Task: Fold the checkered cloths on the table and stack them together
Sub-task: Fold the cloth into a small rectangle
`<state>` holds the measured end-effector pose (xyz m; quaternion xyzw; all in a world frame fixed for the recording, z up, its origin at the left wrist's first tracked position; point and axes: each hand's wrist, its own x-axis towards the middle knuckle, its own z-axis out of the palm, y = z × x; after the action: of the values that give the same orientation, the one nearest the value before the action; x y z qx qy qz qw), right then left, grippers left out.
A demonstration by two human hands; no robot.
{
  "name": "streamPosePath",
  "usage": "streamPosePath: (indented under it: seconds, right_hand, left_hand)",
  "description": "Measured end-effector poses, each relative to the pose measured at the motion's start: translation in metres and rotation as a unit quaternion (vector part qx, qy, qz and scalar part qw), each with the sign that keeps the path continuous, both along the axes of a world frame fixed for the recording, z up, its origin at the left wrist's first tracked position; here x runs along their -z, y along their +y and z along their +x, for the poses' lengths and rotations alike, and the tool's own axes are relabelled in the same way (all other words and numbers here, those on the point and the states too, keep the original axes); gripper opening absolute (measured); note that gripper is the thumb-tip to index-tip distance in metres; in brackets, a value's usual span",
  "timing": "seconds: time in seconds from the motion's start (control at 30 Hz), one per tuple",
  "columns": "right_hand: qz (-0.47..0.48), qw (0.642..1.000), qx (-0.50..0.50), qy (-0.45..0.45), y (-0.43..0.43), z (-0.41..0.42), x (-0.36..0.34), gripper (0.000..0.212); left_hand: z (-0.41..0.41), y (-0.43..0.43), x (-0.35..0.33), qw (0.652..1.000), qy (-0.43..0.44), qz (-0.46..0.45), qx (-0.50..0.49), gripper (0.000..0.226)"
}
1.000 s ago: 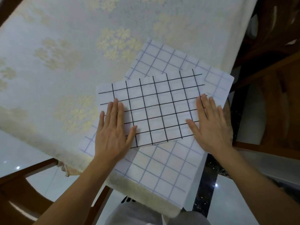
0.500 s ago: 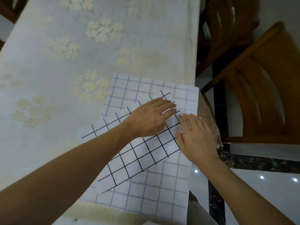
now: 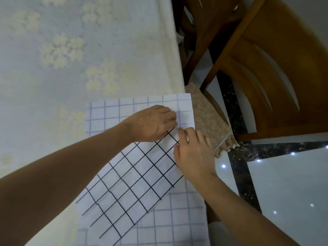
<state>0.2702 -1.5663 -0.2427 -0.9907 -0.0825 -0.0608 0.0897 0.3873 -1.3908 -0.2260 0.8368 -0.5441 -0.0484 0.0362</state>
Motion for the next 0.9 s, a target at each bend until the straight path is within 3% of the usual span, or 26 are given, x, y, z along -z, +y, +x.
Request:
streamPosePath:
  seconds: [0.4, 0.67, 0.9]
  right_hand:
    - [0.017, 0.999, 0.016, 0.043, 0.005, 0.024, -0.002, 0.026]
    - [0.045, 0.993, 0.019, 0.104, 0.009, 0.029, -0.003, 0.021]
    - [0.06, 0.993, -0.021, 0.099, 0.004, 0.033, -0.012, 0.013]
  left_hand:
    - [0.029, -0.011, -0.003, 0.996, 0.063, 0.019, 0.06, 0.019]
    - [0.027, -0.016, -0.006, 0.996, 0.063, 0.043, 0.051, 0.023]
    - [0.023, -0.014, -0.016, 0.996, 0.078, 0.035, 0.031, 0.015]
